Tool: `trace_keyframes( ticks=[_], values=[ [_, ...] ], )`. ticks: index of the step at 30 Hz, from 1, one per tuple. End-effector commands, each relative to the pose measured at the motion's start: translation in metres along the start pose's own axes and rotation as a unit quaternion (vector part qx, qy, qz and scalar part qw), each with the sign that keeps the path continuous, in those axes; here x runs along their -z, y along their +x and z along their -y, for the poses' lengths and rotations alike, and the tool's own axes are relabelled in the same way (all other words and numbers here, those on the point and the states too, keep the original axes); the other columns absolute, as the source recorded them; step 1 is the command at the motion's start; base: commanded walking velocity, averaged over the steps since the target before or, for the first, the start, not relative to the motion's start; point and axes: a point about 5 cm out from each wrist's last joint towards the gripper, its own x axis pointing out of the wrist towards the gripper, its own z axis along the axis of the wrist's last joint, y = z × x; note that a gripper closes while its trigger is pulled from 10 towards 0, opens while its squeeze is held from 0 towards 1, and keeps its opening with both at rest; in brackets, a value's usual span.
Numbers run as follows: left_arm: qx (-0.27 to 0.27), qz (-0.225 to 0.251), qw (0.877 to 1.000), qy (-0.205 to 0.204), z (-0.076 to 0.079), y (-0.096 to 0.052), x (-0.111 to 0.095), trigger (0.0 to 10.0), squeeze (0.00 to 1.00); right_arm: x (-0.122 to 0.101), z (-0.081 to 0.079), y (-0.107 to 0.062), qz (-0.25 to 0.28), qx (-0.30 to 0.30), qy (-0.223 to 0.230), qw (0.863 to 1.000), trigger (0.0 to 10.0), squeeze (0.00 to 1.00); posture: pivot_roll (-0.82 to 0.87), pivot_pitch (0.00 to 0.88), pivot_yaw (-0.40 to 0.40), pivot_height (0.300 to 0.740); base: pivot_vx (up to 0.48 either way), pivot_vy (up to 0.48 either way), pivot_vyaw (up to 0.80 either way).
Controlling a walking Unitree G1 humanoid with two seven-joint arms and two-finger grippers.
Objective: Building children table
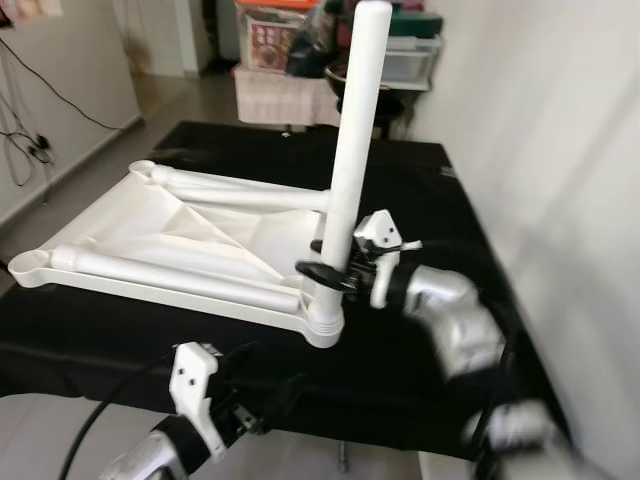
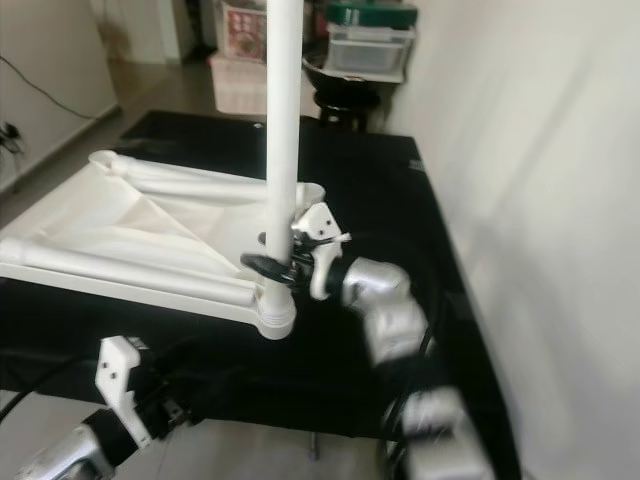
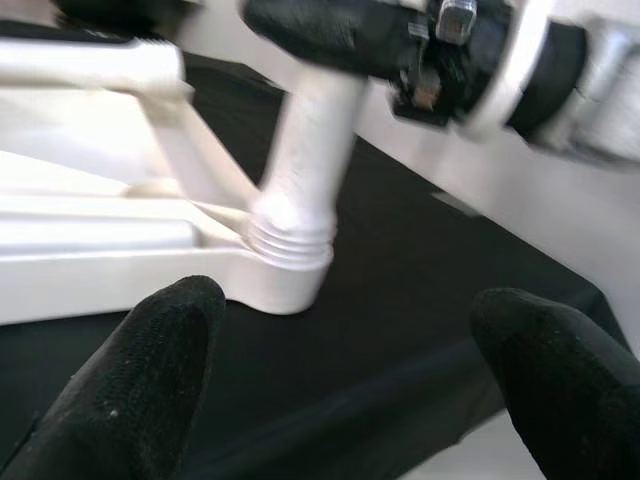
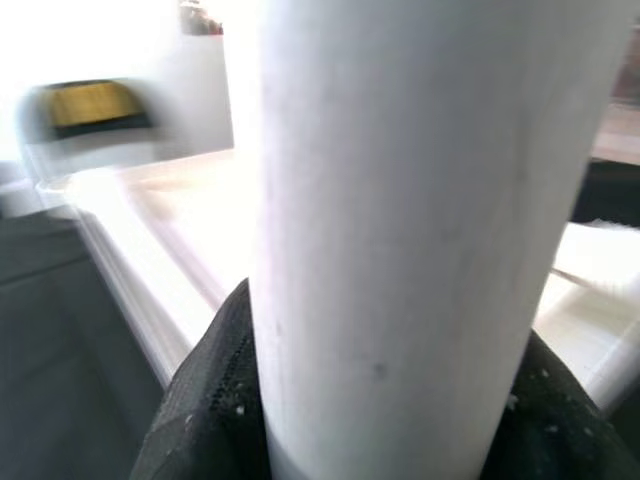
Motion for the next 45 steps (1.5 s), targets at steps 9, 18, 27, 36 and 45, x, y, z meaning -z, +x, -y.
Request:
trace_keyframes(
  ticks=[9,18,27,36,45],
  values=[
    [-0.003,-0.002,1.000,0.002,-0.005,0.000,-0.001,10.0,0.00,0.022,0.047,-0.004,-0.107,0.108,-0.020,0.988,0.0,0.00,-0.10,0.047,-0.068,0.740,0.000,0.000,0.00],
    [-0.006,0.003,1.000,0.000,-0.005,0.004,-0.001,10.0,0.00,-0.007,0.033,0.018,-0.073,0.070,-0.036,0.994,10.0,1.00,-0.09,0.034,-0.074,0.740,0.000,0.000,0.00],
    [-0.011,0.008,1.000,-0.001,-0.001,0.004,-0.001,10.0,0.00,-0.036,0.033,0.035,-0.031,-0.131,-0.098,0.986,10.0,0.00,-0.07,0.046,-0.093,0.740,0.000,0.000,0.00],
    [-0.010,0.007,1.000,-0.004,0.003,0.002,-0.001,10.0,0.00,-0.036,0.018,0.039,-0.066,-0.296,-0.127,0.944,10.0,0.00,-0.05,0.059,-0.102,0.740,0.000,0.000,0.00],
    [-0.011,0.008,1.000,-0.007,0.007,0.002,-0.001,10.0,0.00,-0.029,0.022,0.042,-0.078,-0.313,-0.104,0.941,0.0,0.00,-0.05,0.070,-0.108,0.740,0.000,0.000,0.00]
  ],
)
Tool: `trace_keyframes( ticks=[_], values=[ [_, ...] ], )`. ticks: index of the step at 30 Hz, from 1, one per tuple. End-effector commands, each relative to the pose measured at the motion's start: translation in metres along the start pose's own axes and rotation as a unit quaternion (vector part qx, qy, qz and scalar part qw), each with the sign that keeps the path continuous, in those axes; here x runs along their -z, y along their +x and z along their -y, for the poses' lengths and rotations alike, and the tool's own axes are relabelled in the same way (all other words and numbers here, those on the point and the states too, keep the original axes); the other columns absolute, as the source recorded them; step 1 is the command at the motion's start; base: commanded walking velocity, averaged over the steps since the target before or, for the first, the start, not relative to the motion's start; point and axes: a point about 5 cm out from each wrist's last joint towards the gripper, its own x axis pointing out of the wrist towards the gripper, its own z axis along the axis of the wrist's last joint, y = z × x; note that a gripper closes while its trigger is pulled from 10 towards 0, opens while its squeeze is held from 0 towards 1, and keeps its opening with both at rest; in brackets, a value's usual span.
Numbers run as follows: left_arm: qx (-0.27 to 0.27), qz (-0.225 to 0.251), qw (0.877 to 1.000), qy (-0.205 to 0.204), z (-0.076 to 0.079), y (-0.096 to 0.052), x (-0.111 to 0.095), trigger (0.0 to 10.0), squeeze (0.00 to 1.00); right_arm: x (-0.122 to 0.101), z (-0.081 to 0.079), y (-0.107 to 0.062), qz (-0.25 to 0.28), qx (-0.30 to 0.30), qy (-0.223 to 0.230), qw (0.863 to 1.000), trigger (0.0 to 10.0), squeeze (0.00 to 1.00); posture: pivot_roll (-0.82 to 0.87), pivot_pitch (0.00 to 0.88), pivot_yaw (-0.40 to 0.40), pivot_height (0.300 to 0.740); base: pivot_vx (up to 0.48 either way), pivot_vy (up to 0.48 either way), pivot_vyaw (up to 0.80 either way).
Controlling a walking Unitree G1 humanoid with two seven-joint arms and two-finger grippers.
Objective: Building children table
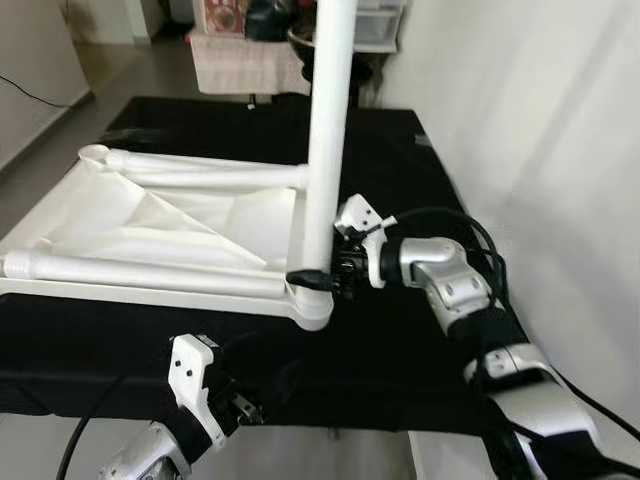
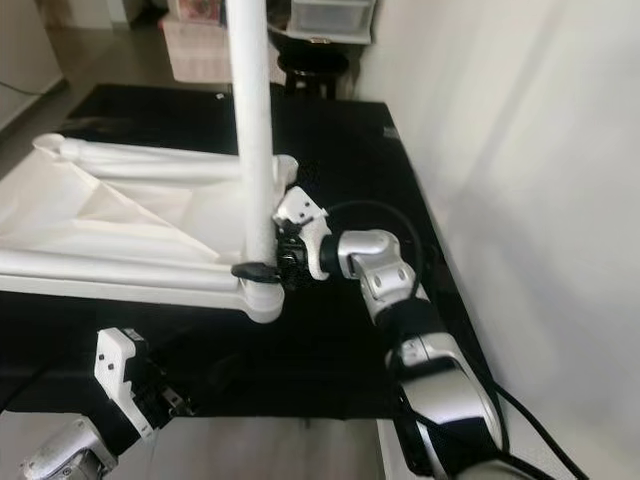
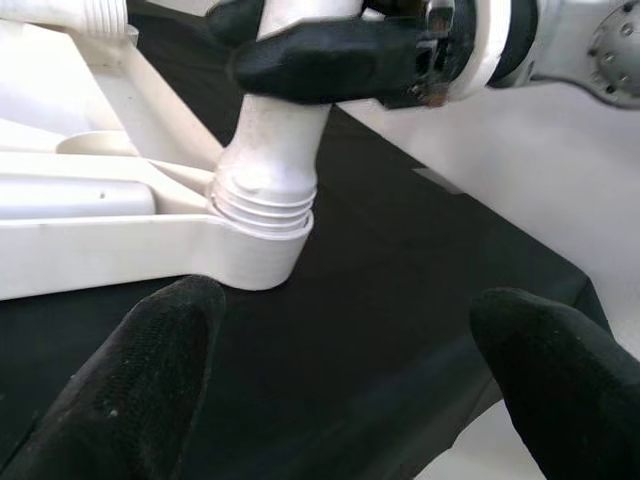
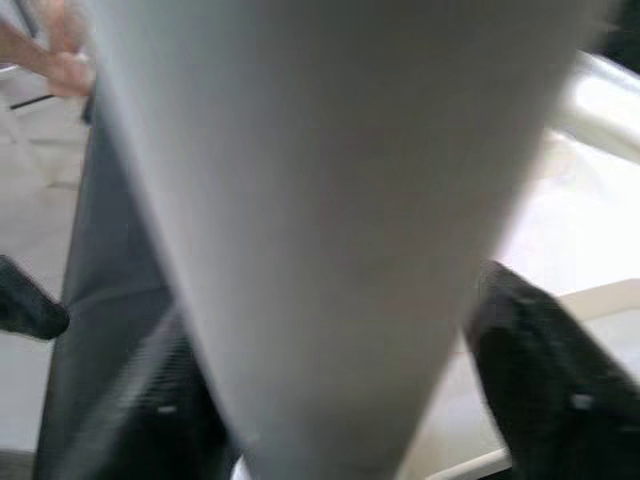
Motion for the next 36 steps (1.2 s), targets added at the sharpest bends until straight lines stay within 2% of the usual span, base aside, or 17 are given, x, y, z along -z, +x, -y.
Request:
trace_keyframes(
  ticks=[1,9,12,15,16,17,18,19,20,21,22,27,28,29,33,34,36],
  values=[
    [-0.001,-0.002,1.000,-0.001,0.004,-0.001,0.001,10.0,0.00,0.005,-0.001,-0.002,-0.014,-0.021,0.000,1.000,0.0,0.00,-0.05,0.070,-0.108,0.740,0.000,0.000,0.00],
    [0.003,0.000,1.000,-0.005,0.005,0.001,0.001,10.0,0.00,0.016,0.000,-0.020,-0.025,-0.026,0.012,0.999,0.0,0.00,-0.07,0.065,-0.108,0.740,0.000,0.000,0.00],
    [0.003,0.003,1.000,-0.006,0.005,0.002,0.000,10.0,0.00,0.030,0.000,-0.032,-0.016,0.056,0.050,0.997,0.0,0.00,-0.08,0.061,-0.113,0.740,0.000,0.000,0.00],
    [0.003,0.004,1.000,-0.006,0.004,0.002,0.000,10.0,0.00,0.035,-0.002,-0.034,-0.017,0.084,0.059,0.995,0.0,0.00,-0.08,0.060,-0.114,0.740,0.000,0.000,0.00],
    [0.002,0.004,1.000,-0.006,0.003,0.002,0.000,10.0,0.00,0.046,0.003,-0.035,-0.033,0.226,0.090,0.970,0.0,0.00,-0.09,0.057,-0.112,0.740,0.000,0.000,0.00],
    [0.002,0.004,1.000,-0.006,0.002,0.001,0.000,10.0,0.00,0.060,0.005,-0.046,-0.066,0.389,0.118,0.911,0.0,0.00,-0.10,0.058,-0.110,0.740,0.000,0.000,0.00],
    [0.002,0.004,1.000,-0.006,0.002,0.001,0.000,10.0,0.00,0.060,0.005,-0.046,-0.066,0.389,0.118,0.911,0.0,0.00,-0.10,0.058,-0.110,0.740,0.000,0.000,0.00],
    [0.002,0.004,1.000,-0.006,0.002,0.001,0.000,10.0,0.00,0.071,-0.010,-0.052,-0.083,0.439,0.127,0.886,0.0,0.00,-0.11,0.060,-0.106,0.740,0.000,0.000,0.00],
    [0.004,0.003,1.000,-0.006,0.001,0.001,0.000,10.0,0.00,0.075,-0.028,-0.051,-0.090,0.439,0.133,0.884,0.0,0.00,-0.12,0.059,-0.092,0.740,0.000,0.000,0.00],
    [0.005,0.003,1.000,-0.006,0.000,0.001,0.000,10.0,0.00,0.076,-0.040,-0.045,-0.090,0.399,0.137,0.902,0.0,0.00,-0.12,0.055,-0.089,0.740,0.000,0.000,0.00],
    [0.007,0.002,1.000,-0.007,-0.001,0.002,0.000,10.0,0.00,0.073,-0.042,-0.041,-0.087,0.378,0.126,0.913,0.0,0.00,-0.13,0.040,-0.090,0.740,0.000,0.000,0.00],
    [0.011,0.000,1.000,-0.005,-0.001,0.004,0.001,10.0,0.00,0.067,-0.034,-0.034,-0.083,0.366,0.119,0.919,0.0,0.00,-0.11,0.030,-0.099,0.740,0.000,0.000,0.00],
    [0.009,0.000,1.000,-0.004,-0.002,0.005,0.001,10.0,0.00,0.064,-0.034,-0.030,-0.084,0.360,0.117,0.922,1.5,0.00,-0.11,0.030,-0.099,0.740,0.000,0.000,0.00],
    [0.005,0.002,1.000,-0.003,-0.002,0.004,0.001,10.0,0.00,0.059,-0.035,-0.025,-0.078,0.343,0.118,0.929,10.0,0.00,-0.10,0.026,-0.100,0.740,0.000,0.000,0.00],
    [-0.003,0.004,1.000,-0.003,-0.003,0.004,0.001,10.0,0.00,0.051,-0.035,-0.018,-0.064,0.316,0.118,0.939,10.0,0.00,-0.10,0.022,-0.098,0.740,0.000,0.000,0.00],
    [-0.002,0.004,1.000,-0.003,-0.003,0.004,0.002,10.0,0.00,0.046,-0.033,-0.017,-0.055,0.318,0.121,0.939,10.0,1.00,-0.09,0.014,-0.099,0.740,0.000,0.000,0.00],
    [0.001,0.003,1.000,-0.004,-0.003,0.005,0.002,10.0,0.00,0.034,-0.031,-0.012,-0.031,0.297,0.132,0.945,10.0,1.00,-0.10,0.009,-0.097,0.740,0.000,0.000,0.00]
  ],
)
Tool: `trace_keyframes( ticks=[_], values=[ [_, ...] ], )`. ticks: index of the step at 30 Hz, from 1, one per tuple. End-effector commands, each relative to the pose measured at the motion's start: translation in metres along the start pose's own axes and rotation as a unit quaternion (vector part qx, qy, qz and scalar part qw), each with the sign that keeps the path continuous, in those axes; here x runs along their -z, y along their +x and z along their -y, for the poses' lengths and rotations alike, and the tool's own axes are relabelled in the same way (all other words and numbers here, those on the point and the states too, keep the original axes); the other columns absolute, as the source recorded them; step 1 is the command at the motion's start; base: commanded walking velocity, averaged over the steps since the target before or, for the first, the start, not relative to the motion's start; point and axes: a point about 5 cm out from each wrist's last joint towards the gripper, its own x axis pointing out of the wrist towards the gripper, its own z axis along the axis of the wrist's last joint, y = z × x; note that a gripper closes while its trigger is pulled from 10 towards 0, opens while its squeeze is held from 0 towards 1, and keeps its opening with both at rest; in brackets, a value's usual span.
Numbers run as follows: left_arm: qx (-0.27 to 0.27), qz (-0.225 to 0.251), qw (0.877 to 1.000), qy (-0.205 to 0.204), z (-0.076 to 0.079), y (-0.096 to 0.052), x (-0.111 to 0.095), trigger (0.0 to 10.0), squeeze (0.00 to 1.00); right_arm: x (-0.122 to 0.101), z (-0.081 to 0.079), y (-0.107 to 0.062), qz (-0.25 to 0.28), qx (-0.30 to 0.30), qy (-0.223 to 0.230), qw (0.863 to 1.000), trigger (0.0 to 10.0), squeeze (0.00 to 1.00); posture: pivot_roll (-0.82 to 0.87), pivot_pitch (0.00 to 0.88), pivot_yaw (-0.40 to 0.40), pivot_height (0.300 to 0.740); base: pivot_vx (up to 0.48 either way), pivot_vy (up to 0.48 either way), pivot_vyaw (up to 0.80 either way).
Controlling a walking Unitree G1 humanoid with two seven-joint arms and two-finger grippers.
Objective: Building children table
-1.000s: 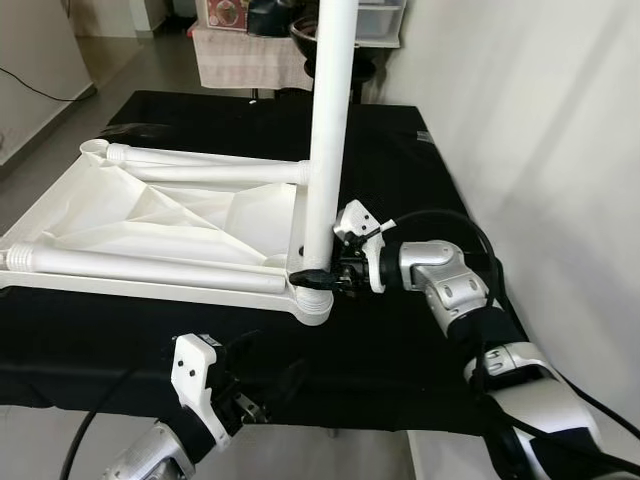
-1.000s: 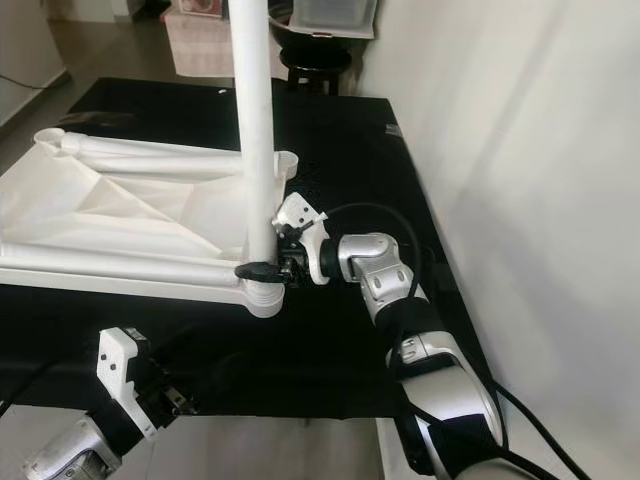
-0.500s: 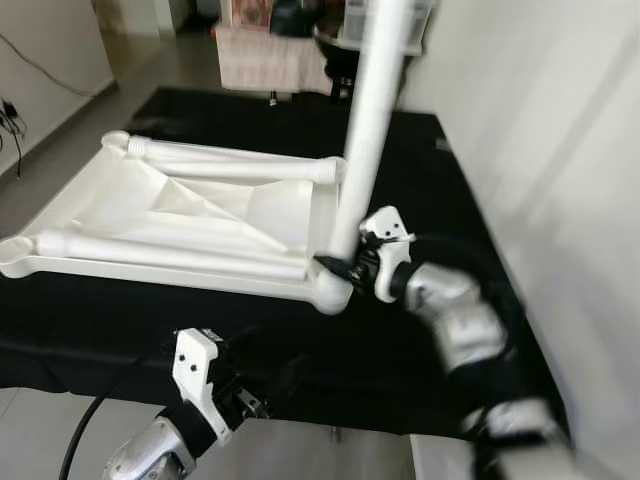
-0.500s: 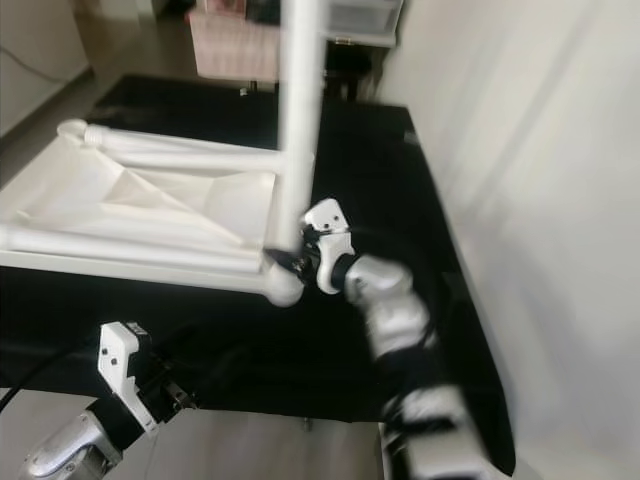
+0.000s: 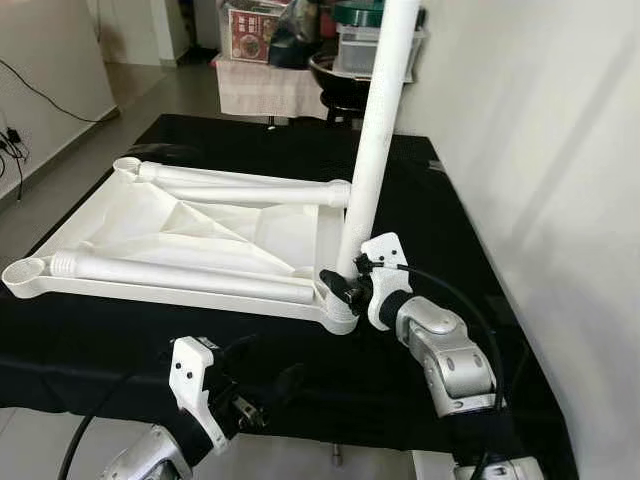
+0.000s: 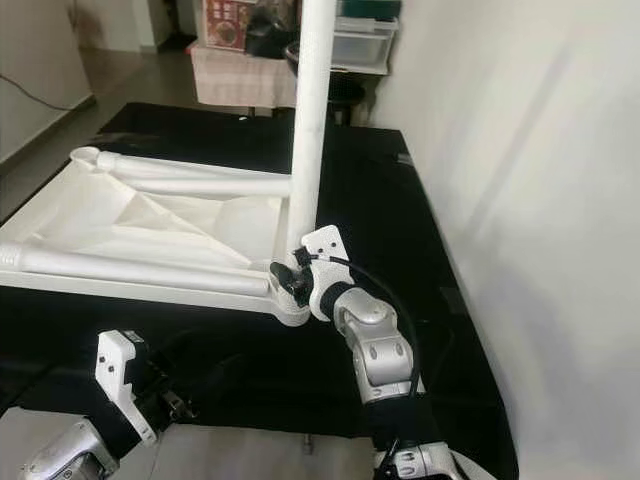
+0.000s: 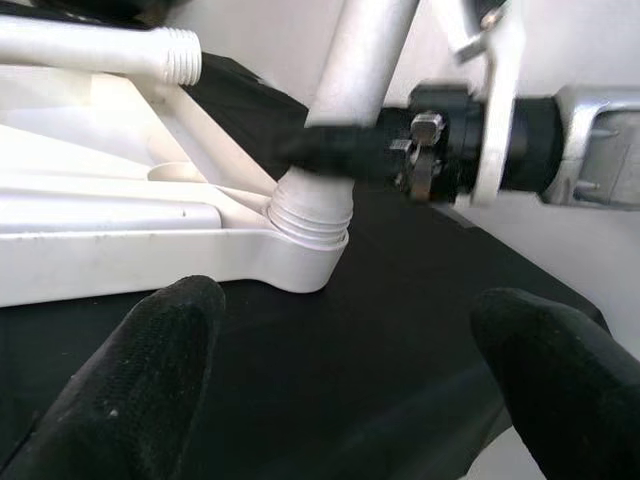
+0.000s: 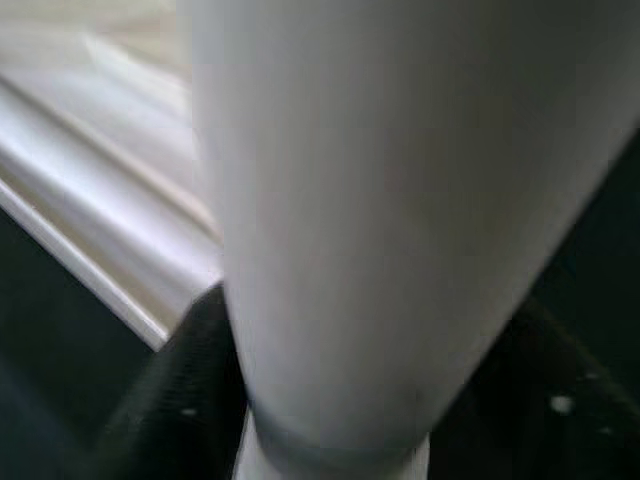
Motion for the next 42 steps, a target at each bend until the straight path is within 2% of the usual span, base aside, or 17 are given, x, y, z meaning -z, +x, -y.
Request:
trace_keyframes(
  ticks=[1,6,7,8,9,13,14,17,21,22,23,32,36,38,39,40,42],
  values=[
    [0.004,-0.006,1.000,-0.001,0.000,0.001,0.004,10.0,0.00,-0.015,-0.004,0.004,0.022,-0.032,0.040,0.998,10.0,1.00,-0.09,0.007,-0.098,0.740,0.000,0.000,0.00],
    [0.007,-0.007,1.000,-0.002,0.000,0.001,0.005,10.0,0.00,-0.036,-0.013,0.006,0.066,-0.097,0.052,0.992,10.0,1.00,-0.09,0.003,-0.097,0.740,0.000,0.000,0.00],
    [0.007,-0.008,1.000,-0.003,0.001,0.001,0.005,10.0,0.00,-0.046,-0.020,0.006,0.084,-0.155,0.021,0.984,10.0,0.73,-0.09,0.001,-0.099,0.740,0.000,0.000,0.00],
    [0.007,-0.008,1.000,-0.003,0.001,0.001,0.005,10.0,0.00,-0.046,-0.020,0.006,0.084,-0.155,0.021,0.984,10.0,0.73,-0.09,0.001,-0.099,0.740,0.000,0.000,0.00],
    [0.007,-0.008,1.000,-0.003,0.001,0.002,0.006,10.0,0.00,-0.050,-0.025,0.006,0.086,-0.200,-0.014,0.976,10.0,0.00,-0.08,0.000,-0.099,0.740,0.000,0.000,0.00],
    [0.007,-0.008,1.000,-0.003,0.002,0.002,0.006,10.0,0.00,-0.054,-0.029,0.007,0.081,-0.259,-0.070,0.960,10.0,0.00,-0.07,0.000,-0.101,0.740,0.000,0.000,0.00],
    [0.007,-0.007,1.000,-0.004,0.003,0.002,0.006,10.0,0.00,-0.057,-0.030,0.008,0.066,-0.323,-0.105,0.938,10.0,0.00,-0.07,0.002,-0.102,0.740,0.000,0.000,0.00],
    [0.007,-0.007,1.000,-0.004,0.004,0.001,0.006,10.0,0.00,-0.057,-0.027,0.008,0.048,-0.361,-0.141,0.921,10.0,0.00,-0.06,0.004,-0.104,0.740,0.000,0.000,0.00],
    [0.007,-0.007,1.000,-0.005,0.005,0.001,0.006,10.0,0.00,-0.057,-0.021,0.013,0.022,-0.351,-0.161,0.922,10.0,0.00,-0.06,0.010,-0.105,0.740,0.000,0.000,0.00],
    [0.007,-0.007,1.000,-0.005,0.005,0.001,0.006,10.0,0.00,-0.057,-0.018,0.017,0.011,-0.342,-0.161,0.926,0.8,0.00,-0.06,0.014,-0.107,0.740,0.000,0.000,0.00],
    [0.007,-0.007,1.000,-0.005,0.006,0.001,0.006,10.0,0.00,-0.058,-0.015,0.019,0.004,-0.337,-0.159,0.928,0.0,0.00,-0.05,0.014,-0.107,0.740,0.000,0.000,0.00],
    [0.006,-0.006,1.000,-0.008,0.008,0.000,0.006,10.0,0.00,-0.041,-0.003,0.016,-0.019,-0.322,-0.141,0.936,0.0,0.00,-0.06,0.022,-0.111,0.740,0.000,0.000,0.00],
    [0.007,-0.005,1.000,-0.010,0.008,-0.001,0.006,10.0,0.00,-0.022,0.011,0.006,-0.032,-0.267,-0.107,0.957,0.0,0.00,-0.08,0.022,-0.113,0.740,0.000,0.000,0.00],
    [0.008,-0.005,1.000,-0.010,0.008,-0.002,0.007,10.0,0.00,-0.011,0.025,0.004,-0.026,-0.143,-0.075,0.987,0.0,0.00,-0.09,0.018,-0.116,0.740,0.000,0.000,0.00],
    [0.008,-0.005,1.000,-0.010,0.008,-0.002,0.007,10.0,0.00,-0.011,0.025,0.004,-0.026,-0.143,-0.075,0.987,0.0,0.00,-0.09,0.018,-0.116,0.740,0.000,0.000,0.00],
    [0.009,-0.006,1.000,-0.011,0.007,-0.002,0.007,10.0,0.00,0.016,0.043,-0.014,-0.038,0.099,-0.012,0.994,0.0,0.00,-0.11,0.019,-0.112,0.740,0.000,0.000,0.00],
    [0.009,-0.006,1.000,-0.011,0.005,-0.002,0.006,10.0,0.00,0.030,0.037,-0.024,-0.052,0.133,0.003,0.990,0.0,0.00,-0.12,0.020,-0.101,0.740,0.000,0.000,0.00]
  ],
)
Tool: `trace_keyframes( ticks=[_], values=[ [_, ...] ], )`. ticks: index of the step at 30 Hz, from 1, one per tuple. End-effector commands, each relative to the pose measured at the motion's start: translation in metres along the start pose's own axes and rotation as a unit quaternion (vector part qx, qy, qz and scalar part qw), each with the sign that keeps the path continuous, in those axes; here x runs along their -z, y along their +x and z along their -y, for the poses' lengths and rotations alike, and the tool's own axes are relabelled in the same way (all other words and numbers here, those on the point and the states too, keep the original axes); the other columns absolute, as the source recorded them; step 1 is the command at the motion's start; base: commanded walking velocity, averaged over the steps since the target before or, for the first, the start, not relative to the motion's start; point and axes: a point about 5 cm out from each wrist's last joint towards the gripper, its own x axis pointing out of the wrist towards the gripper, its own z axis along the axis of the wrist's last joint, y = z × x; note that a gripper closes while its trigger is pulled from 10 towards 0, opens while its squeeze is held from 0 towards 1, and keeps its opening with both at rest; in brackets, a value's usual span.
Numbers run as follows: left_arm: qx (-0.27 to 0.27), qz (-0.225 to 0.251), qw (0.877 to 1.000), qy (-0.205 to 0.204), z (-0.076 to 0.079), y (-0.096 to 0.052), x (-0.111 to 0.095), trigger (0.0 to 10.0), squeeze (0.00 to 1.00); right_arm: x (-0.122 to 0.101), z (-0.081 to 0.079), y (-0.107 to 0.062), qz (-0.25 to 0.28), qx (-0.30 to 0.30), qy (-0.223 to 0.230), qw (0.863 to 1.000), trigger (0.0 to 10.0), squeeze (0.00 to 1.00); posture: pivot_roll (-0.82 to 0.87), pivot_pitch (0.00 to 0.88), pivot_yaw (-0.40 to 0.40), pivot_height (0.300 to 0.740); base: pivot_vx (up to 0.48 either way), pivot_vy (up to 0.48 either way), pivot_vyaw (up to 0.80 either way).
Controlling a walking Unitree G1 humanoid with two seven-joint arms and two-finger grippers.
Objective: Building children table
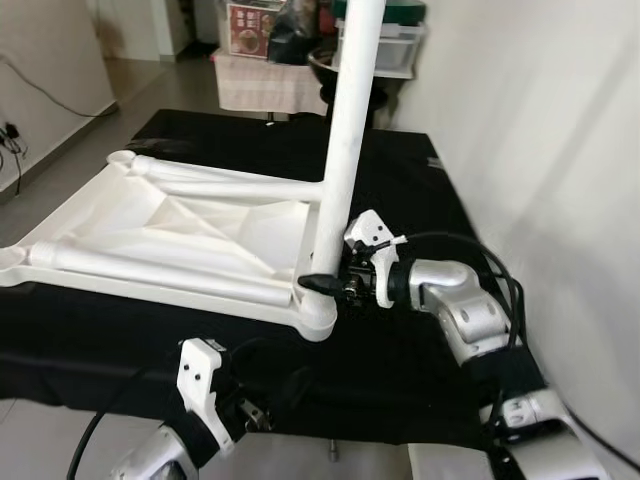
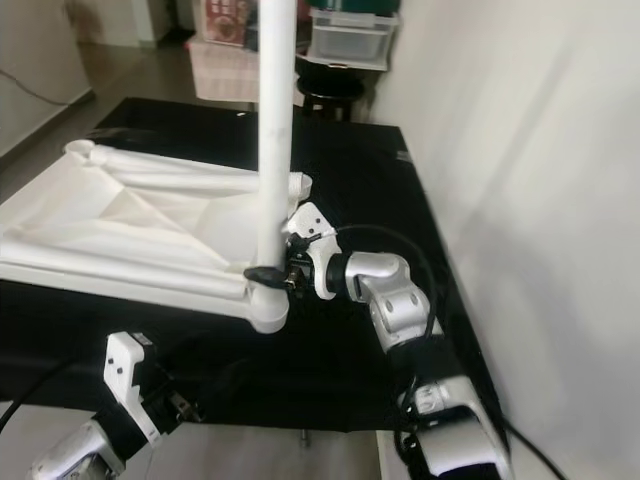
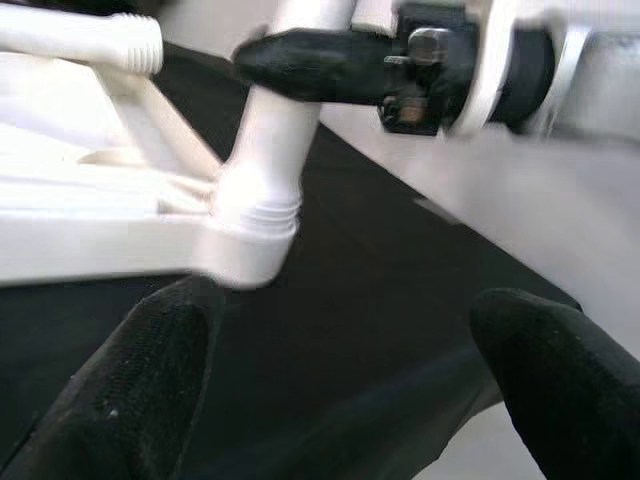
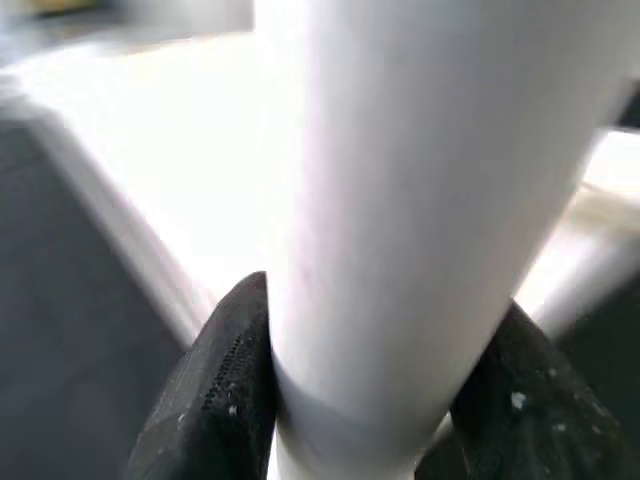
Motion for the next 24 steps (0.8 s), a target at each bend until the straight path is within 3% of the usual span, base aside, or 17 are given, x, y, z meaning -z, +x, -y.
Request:
trace_keyframes(
  ticks=[1,4,10,11,12,13,14,16,18,19,20,21,22,24],
  values=[
    [-0.001,0.002,1.000,-0.003,-0.002,-0.002,0.000,10.0,0.00,0.042,0.024,-0.028,-0.099,0.141,0.000,0.985,0.0,0.00,-0.12,0.020,-0.101,0.740,0.000,0.000,0.00],
    [0.001,0.001,1.000,-0.003,-0.003,-0.001,0.001,10.0,0.00,0.041,0.018,-0.028,-0.101,0.119,-0.001,0.988,0.0,0.00,-0.13,0.005,-0.089,0.740,0.000,0.000,0.00],
    [0.003,0.001,1.000,-0.001,-0.006,0.001,0.000,10.0,0.00,0.016,0.024,-0.011,-0.081,0.118,-0.003,0.990,0.0,0.00,-0.13,0.000,-0.088,0.740,0.000,0.000,0.00],
    [0.000,0.002,1.000,-0.001,-0.007,0.001,0.000,10.0,0.00,0.015,0.020,-0.009,-0.086,0.110,-0.004,0.990,5.3,0.00,-0.12,0.000,-0.086,0.740,0.000,0.000,0.00],
    [0.000,0.002,1.000,-0.001,-0.007,0.001,0.000,10.0,0.00,0.015,0.020,-0.009,-0.086,0.110,-0.004,0.990,5.3,0.00,-0.12,0.000,-0.086,0.740,0.000,0.000,0.00],
    [-0.002,0.003,1.000,0.000,-0.007,0.001,0.000,10.0,0.00,0.013,0.014,-0.007,-0.081,0.095,0.000,0.992,10.0,0.63,-0.12,0.000,-0.086,0.740,0.000,0.000,0.00],
    [-0.003,0.003,1.000,0.001,-0.008,0.001,0.000,10.0,0.00,0.009,-0.002,0.000,-0.079,0.028,0.025,0.996,10.0,1.00,-0.12,0.000,-0.083,0.740,0.000,0.000,0.00],
    [-0.003,0.003,1.000,0.001,-0.008,0.001,-0.001,10.0,0.00,0.005,-0.009,0.002,-0.072,0.002,0.047,0.996,10.0,1.00,-0.12,0.000,-0.081,0.740,0.000,0.000,0.00],
    [-0.002,0.002,1.000,0.001,-0.008,0.001,-0.001,10.0,0.00,-0.003,-0.012,0.006,-0.048,-0.026,0.034,0.998,10.0,1.00,-0.11,0.000,-0.080,0.740,0.000,0.000,0.00],
    [-0.001,0.002,1.000,0.001,-0.008,0.001,-0.001,10.0,0.00,-0.010,-0.014,0.009,-0.030,-0.048,0.024,0.998,10.0,0.83,-0.11,0.000,-0.080,0.740,0.000,0.000,0.00],
    [0.000,0.002,1.000,0.001,-0.008,0.001,-0.001,10.0,0.00,-0.019,-0.017,0.012,-0.008,-0.088,0.019,0.996,10.0,0.83,-0.11,0.000,-0.081,0.740,0.000,0.000,0.00],
    [0.000,0.002,1.000,0.001,-0.008,0.001,-0.001,10.0,0.00,-0.019,-0.017,0.012,-0.008,-0.088,0.019,0.996,10.0,0.83,-0.11,0.000,-0.081,0.740,0.000,0.000,0.00],
    [0.000,0.002,1.000,0.001,-0.007,0.001,-0.001,10.0,0.00,-0.027,-0.019,0.014,0.011,-0.125,0.002,0.992,10.0,0.00,-0.10,0.000,-0.082,0.740,0.000,0.000,0.00],
    [0.001,0.002,1.000,0.001,-0.007,0.001,-0.001,10.0,0.00,-0.031,-0.020,0.015,0.019,-0.156,-0.008,0.987,10.0,0.00,-0.10,0.000,-0.084,0.740,0.000,0.000,0.00]
  ],
)
